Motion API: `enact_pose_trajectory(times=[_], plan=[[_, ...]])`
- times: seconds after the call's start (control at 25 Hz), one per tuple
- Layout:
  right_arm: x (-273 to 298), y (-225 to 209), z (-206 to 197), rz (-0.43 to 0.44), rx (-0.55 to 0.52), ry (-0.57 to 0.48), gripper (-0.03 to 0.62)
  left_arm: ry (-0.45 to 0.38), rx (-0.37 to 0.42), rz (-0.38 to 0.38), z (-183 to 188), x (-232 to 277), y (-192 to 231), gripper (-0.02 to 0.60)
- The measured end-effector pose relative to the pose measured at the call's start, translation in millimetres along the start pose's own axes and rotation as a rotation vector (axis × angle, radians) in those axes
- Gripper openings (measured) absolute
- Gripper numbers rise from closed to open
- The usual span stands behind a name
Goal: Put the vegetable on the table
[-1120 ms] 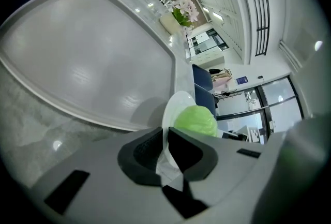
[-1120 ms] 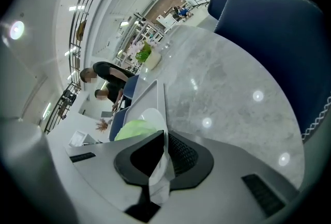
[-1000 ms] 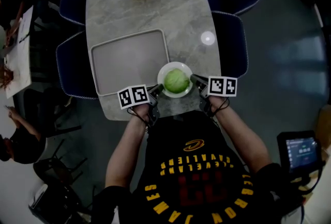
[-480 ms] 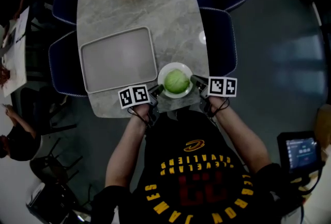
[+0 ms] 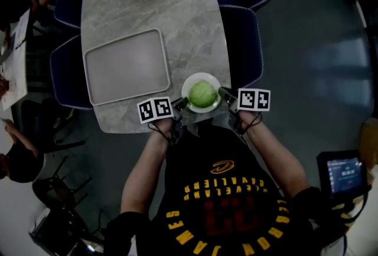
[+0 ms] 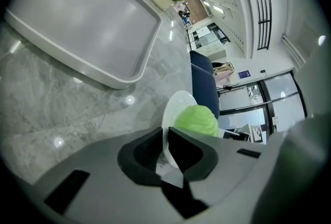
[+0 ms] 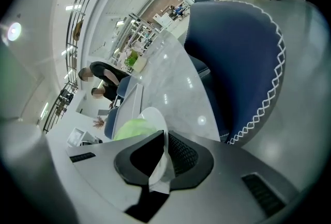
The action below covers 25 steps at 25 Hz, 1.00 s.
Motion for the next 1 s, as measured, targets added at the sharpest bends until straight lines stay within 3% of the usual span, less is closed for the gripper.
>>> enact_pose_trajectory(times=[0.4, 1.0], plan=[[-4, -29, -8, -0.029, 0.012, 0.035, 0.035, 0.039, 0.021, 0.04, -14, 26, -3, 0.037], [1, -40, -10, -0.065, -0.06, 0.051, 0.035, 0.064, 0.042, 0.087, -20, 38, -3, 0.037]])
Point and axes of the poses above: the fingertips, and each gripper's own axes: x forward along the fingers, y to its left, z out of its top, the point moved 10 cm from there along -x, backward along the fingers, and after that the axes turned 7 degrees about y, right-handed, at the moved point
